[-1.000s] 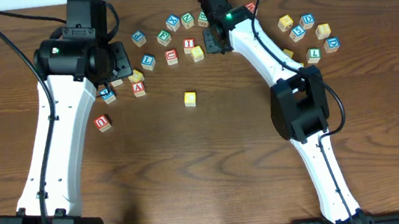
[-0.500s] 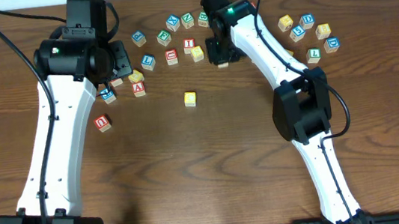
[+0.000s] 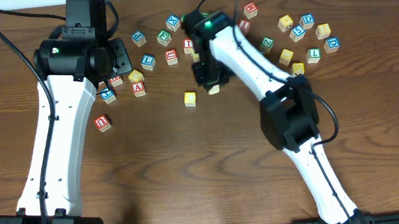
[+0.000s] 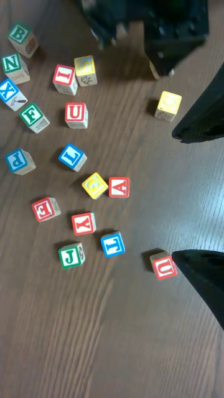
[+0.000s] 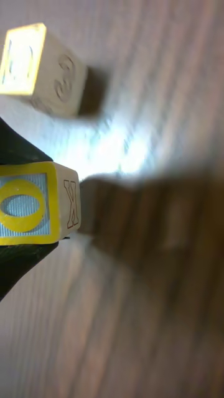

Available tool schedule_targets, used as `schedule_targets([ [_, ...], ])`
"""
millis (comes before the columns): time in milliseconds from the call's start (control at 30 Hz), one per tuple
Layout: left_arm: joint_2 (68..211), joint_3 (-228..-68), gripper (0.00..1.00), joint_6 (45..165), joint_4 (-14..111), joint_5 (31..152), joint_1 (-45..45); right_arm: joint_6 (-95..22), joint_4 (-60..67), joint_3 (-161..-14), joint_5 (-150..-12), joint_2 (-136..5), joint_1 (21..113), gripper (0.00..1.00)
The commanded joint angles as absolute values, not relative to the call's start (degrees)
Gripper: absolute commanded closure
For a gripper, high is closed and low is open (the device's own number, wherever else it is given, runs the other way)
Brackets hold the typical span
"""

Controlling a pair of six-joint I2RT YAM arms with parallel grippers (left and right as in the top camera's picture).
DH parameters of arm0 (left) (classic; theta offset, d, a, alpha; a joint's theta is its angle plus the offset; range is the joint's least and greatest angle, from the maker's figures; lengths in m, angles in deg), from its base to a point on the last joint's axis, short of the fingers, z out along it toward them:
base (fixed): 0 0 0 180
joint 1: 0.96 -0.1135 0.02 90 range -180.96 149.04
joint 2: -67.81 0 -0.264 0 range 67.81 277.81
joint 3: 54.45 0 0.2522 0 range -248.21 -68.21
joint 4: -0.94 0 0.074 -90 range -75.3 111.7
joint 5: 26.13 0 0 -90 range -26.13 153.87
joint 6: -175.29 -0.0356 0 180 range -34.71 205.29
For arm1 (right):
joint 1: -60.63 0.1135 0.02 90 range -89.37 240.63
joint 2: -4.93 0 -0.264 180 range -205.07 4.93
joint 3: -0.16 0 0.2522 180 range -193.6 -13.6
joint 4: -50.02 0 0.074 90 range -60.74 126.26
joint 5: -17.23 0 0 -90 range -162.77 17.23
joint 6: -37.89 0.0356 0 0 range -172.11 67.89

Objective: Spell out CORL
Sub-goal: 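Place the O block to the right of the C block, release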

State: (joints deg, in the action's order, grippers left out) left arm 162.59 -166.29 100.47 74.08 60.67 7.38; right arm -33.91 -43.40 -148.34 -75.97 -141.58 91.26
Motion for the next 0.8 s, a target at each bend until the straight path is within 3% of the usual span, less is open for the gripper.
schedule_targets([
  [0, 161.5, -166.7, 0.45, 101.0, 74.2, 59.9, 7.2, -34.0, -43.5, -146.6, -75.6, -139.0, 93.0, 0.75],
  [200, 161.5, -166.7, 0.45, 101.0, 74.2, 59.9, 7.2, -32.4, -43.7, -145.8, -73.3, -139.0, 94.6, 0.74],
  [433, 161.5, -166.7, 0.45, 101.0, 74.2, 59.9, 7.2, -32.4, -44.4, -145.8, -73.3, -139.0, 94.9, 0.52],
  [633, 161.5, -166.7, 0.45, 101.0, 74.2, 59.9, 7.2, -32.4, -44.3, -145.9, -73.8, -139.0, 94.9, 0.55],
  [767, 161.5, -166.7, 0.45, 101.0, 74.2, 59.9, 7.2, -32.4, -45.6, -147.8, -74.0, -139.0, 94.7, 0.47],
])
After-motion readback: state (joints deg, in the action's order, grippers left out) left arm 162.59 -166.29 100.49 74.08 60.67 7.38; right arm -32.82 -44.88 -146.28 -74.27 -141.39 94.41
